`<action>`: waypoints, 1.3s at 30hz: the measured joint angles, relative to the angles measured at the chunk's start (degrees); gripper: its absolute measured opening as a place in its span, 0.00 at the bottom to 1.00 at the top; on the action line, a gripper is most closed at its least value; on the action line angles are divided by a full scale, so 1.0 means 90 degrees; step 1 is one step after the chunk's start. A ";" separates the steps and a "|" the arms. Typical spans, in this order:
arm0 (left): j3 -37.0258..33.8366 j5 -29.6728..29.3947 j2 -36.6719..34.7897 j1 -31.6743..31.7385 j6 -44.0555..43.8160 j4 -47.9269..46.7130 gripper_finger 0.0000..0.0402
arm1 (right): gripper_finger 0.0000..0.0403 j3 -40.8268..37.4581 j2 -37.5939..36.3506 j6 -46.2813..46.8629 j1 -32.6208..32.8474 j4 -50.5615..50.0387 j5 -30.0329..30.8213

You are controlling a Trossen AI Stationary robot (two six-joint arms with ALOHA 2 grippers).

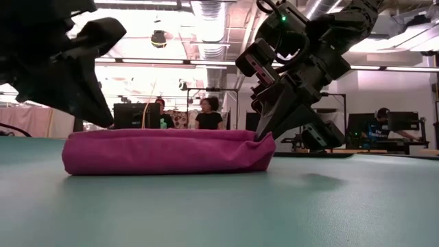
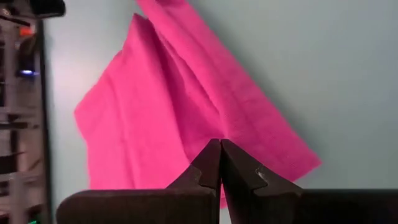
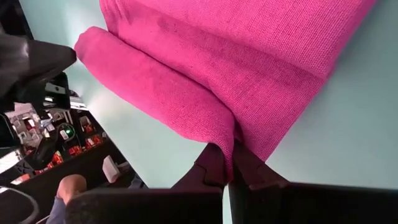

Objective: Roll towel into tight, uniform cylinder
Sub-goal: Roll the pink towel

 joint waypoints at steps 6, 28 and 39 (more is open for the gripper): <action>-0.0730 0.0332 -0.0243 0.0096 0.0052 0.1066 0.00 | 0.03 0.0000 0.0000 -0.0040 0.0000 0.0000 0.0001; -0.0216 0.1097 0.0064 -0.0721 -0.0028 0.1645 0.00 | 0.03 0.0000 0.0000 -0.0046 0.0061 0.0023 0.0338; -0.0155 0.0854 0.0393 -0.0289 -0.0485 0.0877 0.00 | 0.04 -0.0002 0.0000 0.0009 0.0104 0.0053 0.0364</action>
